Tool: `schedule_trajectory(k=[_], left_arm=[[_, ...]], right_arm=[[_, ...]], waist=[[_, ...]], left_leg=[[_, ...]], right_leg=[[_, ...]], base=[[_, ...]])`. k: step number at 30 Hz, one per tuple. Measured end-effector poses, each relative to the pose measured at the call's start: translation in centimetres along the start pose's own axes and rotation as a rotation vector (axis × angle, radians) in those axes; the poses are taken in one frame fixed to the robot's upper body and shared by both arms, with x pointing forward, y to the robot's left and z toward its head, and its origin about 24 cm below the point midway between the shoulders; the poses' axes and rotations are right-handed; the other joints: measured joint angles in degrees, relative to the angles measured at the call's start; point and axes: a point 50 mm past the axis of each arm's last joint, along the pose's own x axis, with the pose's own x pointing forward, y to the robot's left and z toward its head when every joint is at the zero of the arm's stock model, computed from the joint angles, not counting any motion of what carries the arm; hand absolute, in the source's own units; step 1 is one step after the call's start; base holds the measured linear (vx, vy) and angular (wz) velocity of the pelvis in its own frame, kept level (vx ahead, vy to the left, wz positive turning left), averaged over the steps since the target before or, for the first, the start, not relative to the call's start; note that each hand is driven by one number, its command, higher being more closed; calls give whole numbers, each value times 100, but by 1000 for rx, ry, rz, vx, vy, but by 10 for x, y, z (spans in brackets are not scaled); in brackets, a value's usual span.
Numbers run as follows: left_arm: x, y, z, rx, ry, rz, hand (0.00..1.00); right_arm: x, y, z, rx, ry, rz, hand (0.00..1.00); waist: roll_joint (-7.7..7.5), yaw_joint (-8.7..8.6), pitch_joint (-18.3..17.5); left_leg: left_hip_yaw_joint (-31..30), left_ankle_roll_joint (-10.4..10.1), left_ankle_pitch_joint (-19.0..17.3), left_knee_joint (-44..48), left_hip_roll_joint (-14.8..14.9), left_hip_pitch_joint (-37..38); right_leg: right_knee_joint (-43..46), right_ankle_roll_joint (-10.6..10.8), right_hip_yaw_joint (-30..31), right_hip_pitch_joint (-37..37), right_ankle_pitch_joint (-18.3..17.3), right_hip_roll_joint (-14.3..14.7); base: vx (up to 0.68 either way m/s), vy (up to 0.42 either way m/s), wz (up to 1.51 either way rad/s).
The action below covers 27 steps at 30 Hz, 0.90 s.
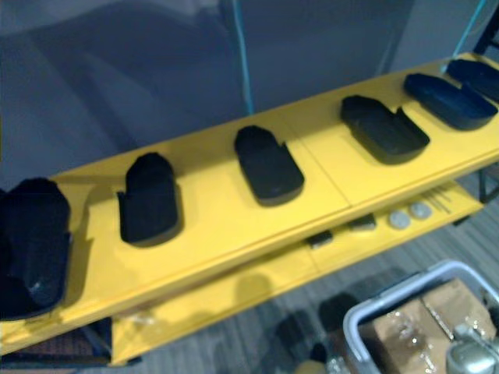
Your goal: Walk over and take plastic housings, then place them on the shelf
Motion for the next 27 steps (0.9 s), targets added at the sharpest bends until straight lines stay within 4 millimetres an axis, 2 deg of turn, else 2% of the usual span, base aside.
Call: schedule_trajectory(k=[3,5,7,10,13,16,17,22,27], left_arm=[[2,14,1,22,39,37,100],[3,21,3,18,53,56,100],[5,23,6,-2,57,65,100],[5,27,10,-8,51,77,100],[6,36,19,-17,30,101,100],[6,40,24,-28,17,122,100],[6,41,25,-33,18,132,0],[7,46,28,-58,29,192,0],[7,47,27,-109,66,211,0]], right_arm=[[-8,1,-13,24,83,-12,0],[-11,4,-15,48,108,-14,0],[-13,6,-21,44,140,3,0],[-19,15,-27,100,204,86,0],[-31,26,-43,173,325,265,0],[-40,32,-52,191,376,342,0],[-41,33,-52,201,382,357,0],[-41,35,-50,216,371,400,0],[-38,35,-46,222,352,402,0]], waist=[[-81,-15,127],[-161,-27,198],[-221,-19,220],[-298,-4,329],[-338,28,491],[-360,37,627],[-383,37,663],[-563,56,869],[-585,45,879]], left_leg=[[17,13,-68,193,17,-135],[24,22,-82,287,33,-223],[24,21,-103,366,60,-260],[31,25,-106,429,73,-330],[45,76,-225,709,113,-515],[30,93,-378,1024,177,-695],[30,101,-414,1106,190,-732],[76,136,-642,1571,310,-1011],[121,161,-745,1799,346,-1158]], right_leg=[[87,-10,61,-114,-7,-22],[133,-9,75,-184,-5,-30],[197,-17,67,-206,-14,-29],[255,-34,74,-272,-24,-38],[430,-81,79,-405,-99,-83],[506,-83,91,-474,-102,-89],[522,-84,101,-490,-102,-91],[644,-83,208,-687,-101,-72],[685,-34,263,-784,-65,-76]], base=[[-42,-5,-5],[-20,-4,-1],[-11,-7,2],[-10,-3,2],[-52,-1,2],[-54,4,0],[-71,6,-3],[-46,6,-7],[-6,15,-5]])
